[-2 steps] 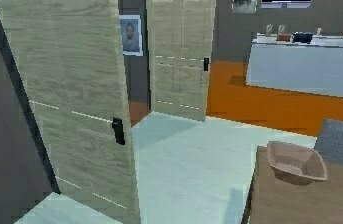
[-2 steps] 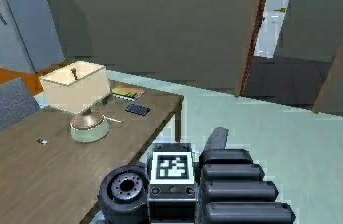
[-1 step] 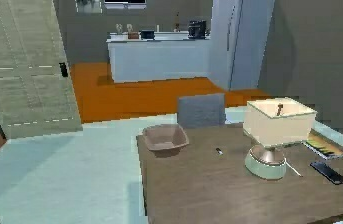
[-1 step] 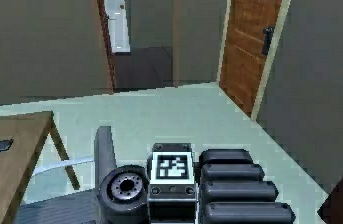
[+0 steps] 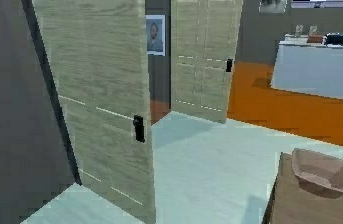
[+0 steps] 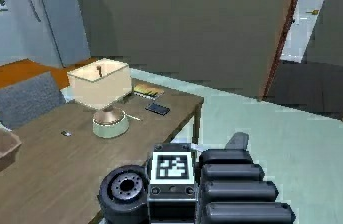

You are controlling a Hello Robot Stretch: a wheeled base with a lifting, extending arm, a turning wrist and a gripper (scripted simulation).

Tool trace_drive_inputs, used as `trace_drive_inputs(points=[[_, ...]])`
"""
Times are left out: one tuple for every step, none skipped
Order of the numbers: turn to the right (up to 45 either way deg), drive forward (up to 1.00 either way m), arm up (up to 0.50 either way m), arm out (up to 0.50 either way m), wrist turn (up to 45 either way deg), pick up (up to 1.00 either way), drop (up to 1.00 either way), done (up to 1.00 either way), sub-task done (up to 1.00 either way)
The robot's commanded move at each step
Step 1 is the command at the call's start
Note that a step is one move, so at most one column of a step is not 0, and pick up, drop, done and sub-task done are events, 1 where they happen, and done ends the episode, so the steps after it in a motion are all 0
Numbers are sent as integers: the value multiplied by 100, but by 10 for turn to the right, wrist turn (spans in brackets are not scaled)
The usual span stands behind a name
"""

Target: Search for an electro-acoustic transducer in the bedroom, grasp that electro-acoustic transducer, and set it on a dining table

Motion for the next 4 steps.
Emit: trace_drive_inputs(points=[[-300, 0, 0, 0, 0, 0, 0, 0, 0], [0, 0, 0, 48, 0, 0, 0, 0, 0], [0, 0, 0, 0, 450, 0, 0, 0, 0], [0, 0, 0, 0, 450, 0, 0, 0, 0]])
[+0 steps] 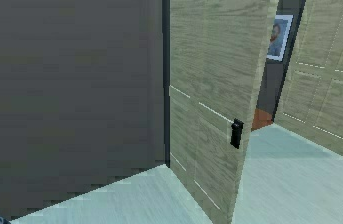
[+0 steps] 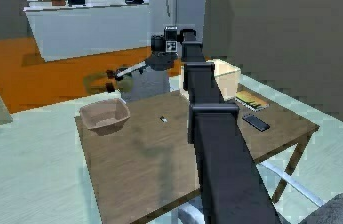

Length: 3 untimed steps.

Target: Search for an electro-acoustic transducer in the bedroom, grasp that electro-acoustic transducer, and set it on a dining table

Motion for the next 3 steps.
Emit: trace_drive_inputs(points=[[0, 0, 0, 0, 450, 0, 0, 0, 0], [0, 0, 0, 0, 420, 0, 0, 0, 0], [0, 0, -4, 0, 0, 0, 0, 0, 0]])
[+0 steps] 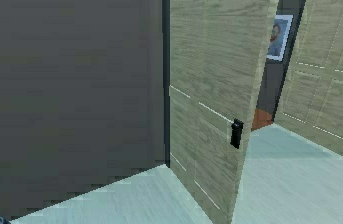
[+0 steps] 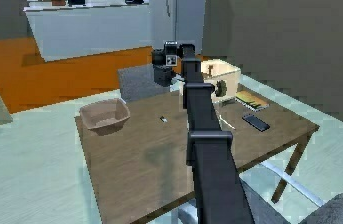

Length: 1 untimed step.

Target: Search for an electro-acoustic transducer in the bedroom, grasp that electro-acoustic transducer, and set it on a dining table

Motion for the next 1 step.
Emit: trace_drive_inputs(points=[[0, 0, -32, 0, 0, 0, 0, 0, 0]])
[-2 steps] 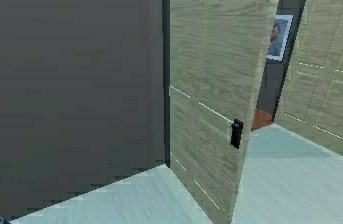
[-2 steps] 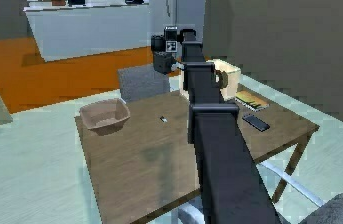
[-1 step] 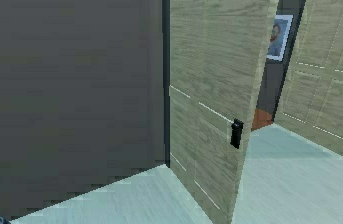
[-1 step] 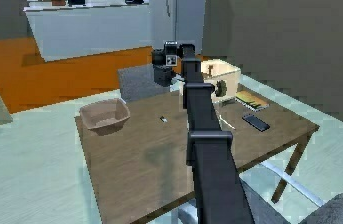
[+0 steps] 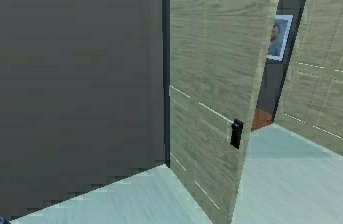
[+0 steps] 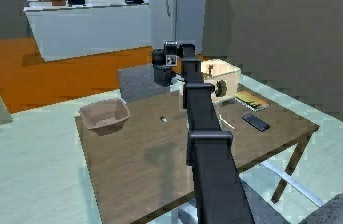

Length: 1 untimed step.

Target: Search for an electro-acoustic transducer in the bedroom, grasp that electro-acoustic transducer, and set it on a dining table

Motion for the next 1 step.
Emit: trace_drive_inputs(points=[[0, 0, 0, 0, 0, 0, 100, 0, 0]])
